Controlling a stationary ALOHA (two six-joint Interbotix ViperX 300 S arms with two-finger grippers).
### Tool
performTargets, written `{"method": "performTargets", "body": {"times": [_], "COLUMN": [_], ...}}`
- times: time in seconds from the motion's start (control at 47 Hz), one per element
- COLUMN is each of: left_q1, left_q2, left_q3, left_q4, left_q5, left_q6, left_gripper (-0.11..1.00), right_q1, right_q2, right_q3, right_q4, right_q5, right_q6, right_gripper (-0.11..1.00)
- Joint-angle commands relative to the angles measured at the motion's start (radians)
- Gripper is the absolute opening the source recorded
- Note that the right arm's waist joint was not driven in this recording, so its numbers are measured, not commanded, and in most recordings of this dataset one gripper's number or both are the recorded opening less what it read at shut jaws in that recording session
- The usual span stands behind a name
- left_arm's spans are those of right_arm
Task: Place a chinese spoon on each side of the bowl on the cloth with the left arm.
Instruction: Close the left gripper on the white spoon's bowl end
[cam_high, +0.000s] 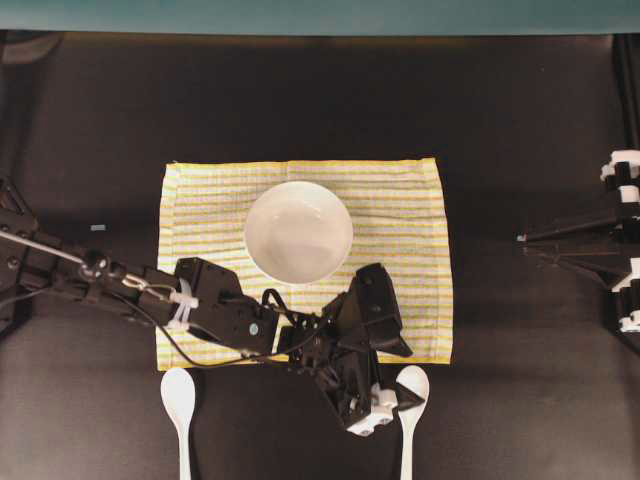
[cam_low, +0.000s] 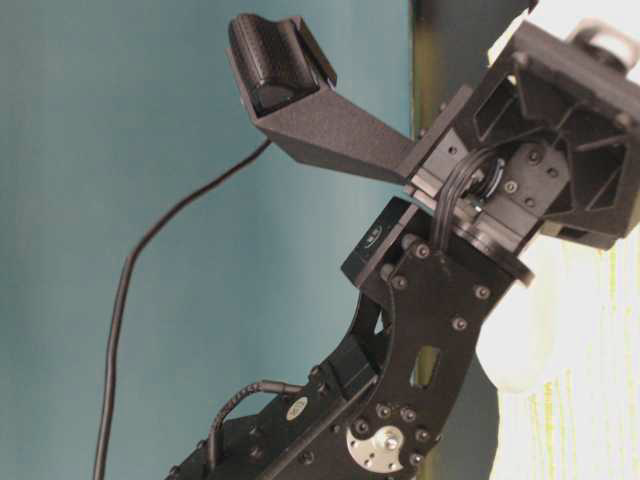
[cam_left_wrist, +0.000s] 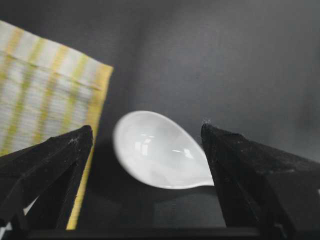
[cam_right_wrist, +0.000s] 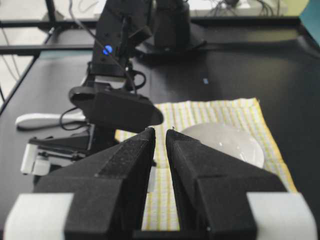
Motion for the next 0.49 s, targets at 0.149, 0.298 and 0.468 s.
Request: {"method": "performTargets", "body": {"times": [0.149, 0.298, 0.468], "left_q1": [-0.012, -0.011, -0.002], "left_q2": [0.011, 0.011, -0.006], "left_q3": [-0.043, -0.044, -0.048], "left_q4": [0.003, 0.003, 0.003], "left_q5": [0.034, 0.037, 0.043], "left_q6": [0.006, 0.003, 0.003], "left_gripper": [0.82, 0.66, 0.28], "right_q1": [0.0, 0.0, 0.0], "right_q2": [0.005, 0.003, 0.003], "right_q3": [-0.008, -0.008, -0.008], "right_q4": [0.002, 0.002, 0.002], "right_q5": [-0.011, -0.006, -0.005], "right_q6": [0.003, 0.005, 0.005], "right_gripper": [0.17, 0.17, 0.17]}}
